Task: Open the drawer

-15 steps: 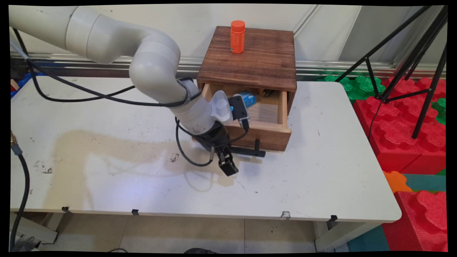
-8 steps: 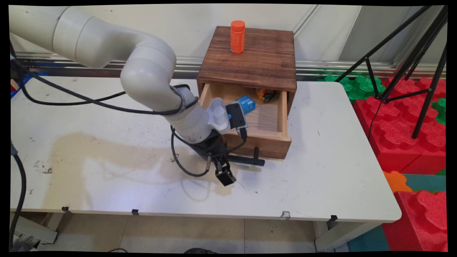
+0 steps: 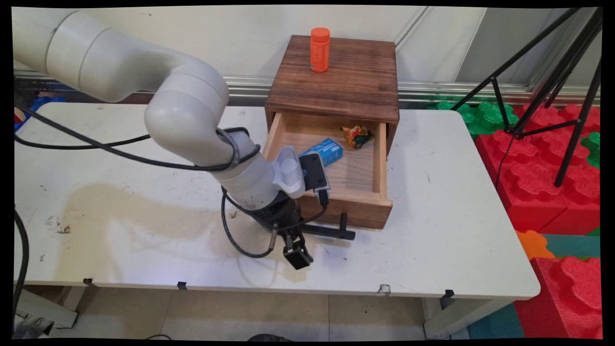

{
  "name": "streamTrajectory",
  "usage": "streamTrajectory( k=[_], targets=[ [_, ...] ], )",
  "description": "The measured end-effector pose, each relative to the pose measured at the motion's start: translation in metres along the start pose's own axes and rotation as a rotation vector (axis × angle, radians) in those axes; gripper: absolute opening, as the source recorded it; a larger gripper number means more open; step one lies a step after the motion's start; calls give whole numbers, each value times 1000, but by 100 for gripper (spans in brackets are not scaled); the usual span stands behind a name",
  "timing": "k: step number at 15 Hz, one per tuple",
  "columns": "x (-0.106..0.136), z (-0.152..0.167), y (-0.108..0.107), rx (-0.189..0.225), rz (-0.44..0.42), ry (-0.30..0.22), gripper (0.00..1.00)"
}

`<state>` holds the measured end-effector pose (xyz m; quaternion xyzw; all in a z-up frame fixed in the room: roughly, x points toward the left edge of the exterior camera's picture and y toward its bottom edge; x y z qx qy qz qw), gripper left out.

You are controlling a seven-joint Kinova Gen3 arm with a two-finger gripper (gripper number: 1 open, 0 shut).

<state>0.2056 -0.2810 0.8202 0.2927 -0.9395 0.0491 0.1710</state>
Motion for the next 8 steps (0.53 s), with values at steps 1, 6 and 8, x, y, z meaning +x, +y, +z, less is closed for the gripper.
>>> streamTrajectory(
  k=[1, 6, 8],
  targets=[
    [-1, -1, 3, -3, 1, -2, 100],
    [-7, -4, 17, -14, 7, -10, 100],
    [-9, -6, 24, -20, 10, -12, 100]
  ],
)
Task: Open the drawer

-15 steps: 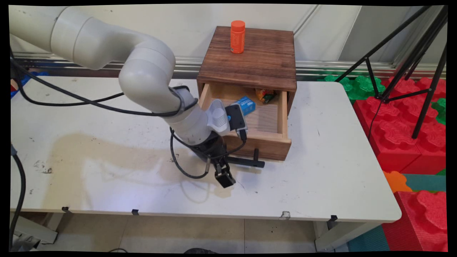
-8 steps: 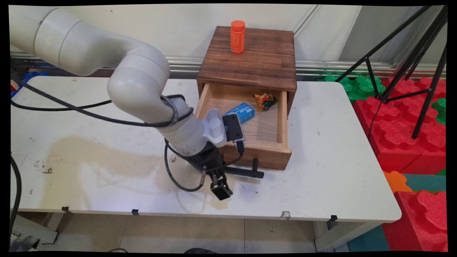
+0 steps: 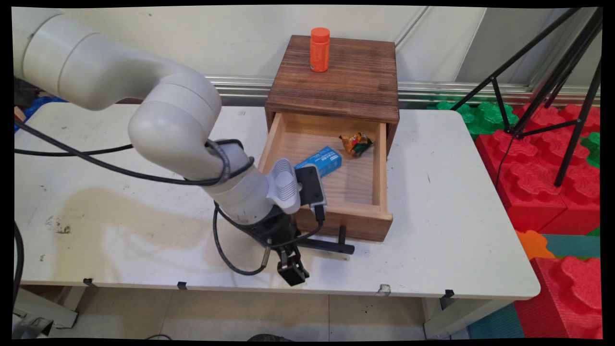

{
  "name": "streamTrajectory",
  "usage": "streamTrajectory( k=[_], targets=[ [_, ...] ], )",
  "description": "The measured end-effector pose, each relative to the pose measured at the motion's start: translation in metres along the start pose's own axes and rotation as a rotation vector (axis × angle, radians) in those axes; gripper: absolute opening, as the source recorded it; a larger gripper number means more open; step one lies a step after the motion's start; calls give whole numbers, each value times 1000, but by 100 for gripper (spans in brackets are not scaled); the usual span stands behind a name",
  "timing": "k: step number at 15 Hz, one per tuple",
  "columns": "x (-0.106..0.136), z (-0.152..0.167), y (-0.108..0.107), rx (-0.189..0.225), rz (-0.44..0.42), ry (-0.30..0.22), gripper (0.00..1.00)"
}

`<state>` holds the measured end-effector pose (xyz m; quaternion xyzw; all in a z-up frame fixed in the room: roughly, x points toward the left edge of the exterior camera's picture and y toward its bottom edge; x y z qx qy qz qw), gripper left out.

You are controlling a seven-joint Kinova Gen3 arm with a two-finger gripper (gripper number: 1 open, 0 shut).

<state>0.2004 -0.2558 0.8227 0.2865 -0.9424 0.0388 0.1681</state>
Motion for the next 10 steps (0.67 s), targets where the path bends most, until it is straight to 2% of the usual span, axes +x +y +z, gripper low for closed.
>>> streamTrajectory(
  k=[10],
  targets=[
    [-5, -5, 20, -11, 12, -1, 100]
  ],
)
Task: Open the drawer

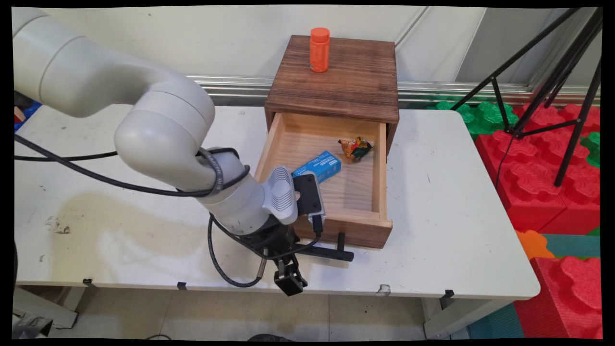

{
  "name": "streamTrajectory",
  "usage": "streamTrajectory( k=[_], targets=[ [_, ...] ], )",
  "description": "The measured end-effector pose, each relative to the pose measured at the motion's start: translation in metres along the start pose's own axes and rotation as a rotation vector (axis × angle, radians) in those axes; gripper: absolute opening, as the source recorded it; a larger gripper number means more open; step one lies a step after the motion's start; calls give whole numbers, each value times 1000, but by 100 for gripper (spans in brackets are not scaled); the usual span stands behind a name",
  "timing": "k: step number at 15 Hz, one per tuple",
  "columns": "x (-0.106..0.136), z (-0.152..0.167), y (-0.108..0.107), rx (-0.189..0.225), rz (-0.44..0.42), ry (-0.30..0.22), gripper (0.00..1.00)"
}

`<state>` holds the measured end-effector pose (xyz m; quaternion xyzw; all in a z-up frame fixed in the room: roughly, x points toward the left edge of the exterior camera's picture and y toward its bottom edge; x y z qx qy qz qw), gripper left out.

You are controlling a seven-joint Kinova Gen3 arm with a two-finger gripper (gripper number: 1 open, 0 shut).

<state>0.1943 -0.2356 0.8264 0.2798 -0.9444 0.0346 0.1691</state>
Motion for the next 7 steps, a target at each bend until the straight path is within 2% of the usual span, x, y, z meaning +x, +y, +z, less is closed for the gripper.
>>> streamTrajectory(
  k=[7],
  targets=[
    [-2, -5, 8, 7, 13, 6, 100]
  ],
)
